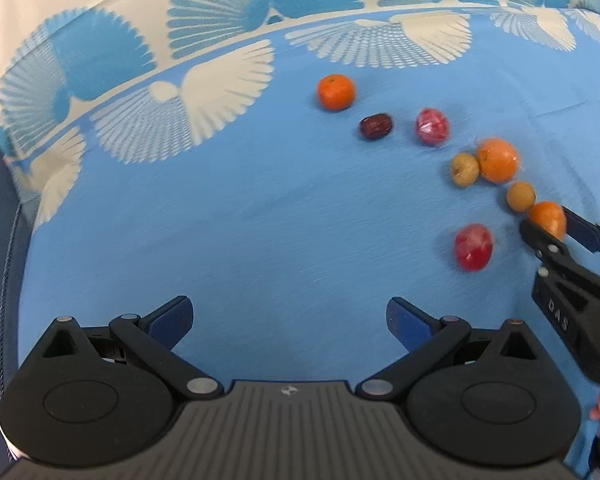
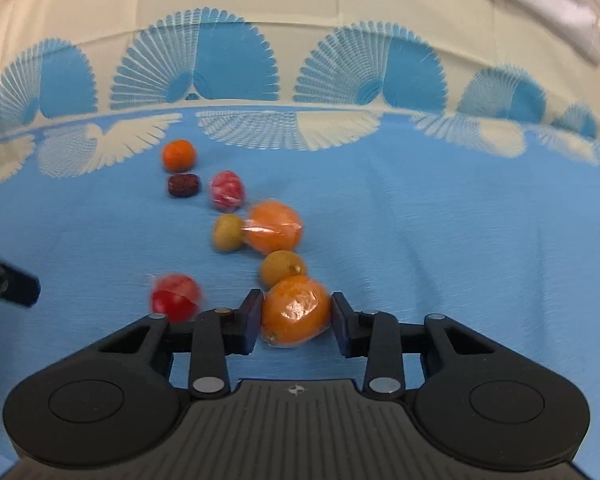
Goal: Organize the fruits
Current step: 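Grasp a small yellow fruit with the left tool while the right tool grasps a wrapped mandarin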
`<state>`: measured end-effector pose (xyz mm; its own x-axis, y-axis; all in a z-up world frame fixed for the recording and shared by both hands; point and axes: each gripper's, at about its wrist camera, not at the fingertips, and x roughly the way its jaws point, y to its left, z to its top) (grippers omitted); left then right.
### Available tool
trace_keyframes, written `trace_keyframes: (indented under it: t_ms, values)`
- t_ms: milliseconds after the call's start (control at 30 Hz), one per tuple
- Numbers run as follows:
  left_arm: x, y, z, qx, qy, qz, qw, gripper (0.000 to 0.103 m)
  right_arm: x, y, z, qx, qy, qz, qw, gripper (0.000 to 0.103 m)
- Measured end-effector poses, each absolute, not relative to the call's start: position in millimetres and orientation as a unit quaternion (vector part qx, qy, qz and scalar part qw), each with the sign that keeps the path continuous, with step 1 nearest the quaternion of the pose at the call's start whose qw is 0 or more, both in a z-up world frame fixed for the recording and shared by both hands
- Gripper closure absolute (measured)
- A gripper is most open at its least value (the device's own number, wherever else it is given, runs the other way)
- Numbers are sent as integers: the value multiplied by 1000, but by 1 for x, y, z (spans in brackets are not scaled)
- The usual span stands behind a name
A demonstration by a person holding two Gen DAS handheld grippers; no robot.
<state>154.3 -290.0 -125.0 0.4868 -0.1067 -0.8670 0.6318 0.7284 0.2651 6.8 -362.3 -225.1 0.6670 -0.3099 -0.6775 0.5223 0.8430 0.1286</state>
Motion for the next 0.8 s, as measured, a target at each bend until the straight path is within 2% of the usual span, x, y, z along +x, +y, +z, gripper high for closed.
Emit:
trace_keyframes:
  t_ms: [233,667,733,800]
  values:
    - [170,-335,-128,247,460,-284,804,0,1,-392,-232,189,337,-304,871,65]
    - [170,-418,-167,358,401,-403,740,2,3,-397,-239,202,337,-306,867,64]
    - [170,-422,-167,352,403,-413,737,17,3,-396,-240,202,337,-306,867,63]
    - [173,-425,-170,335,423,-424,728,59,3,-396,-240,201,336,-307,867,63]
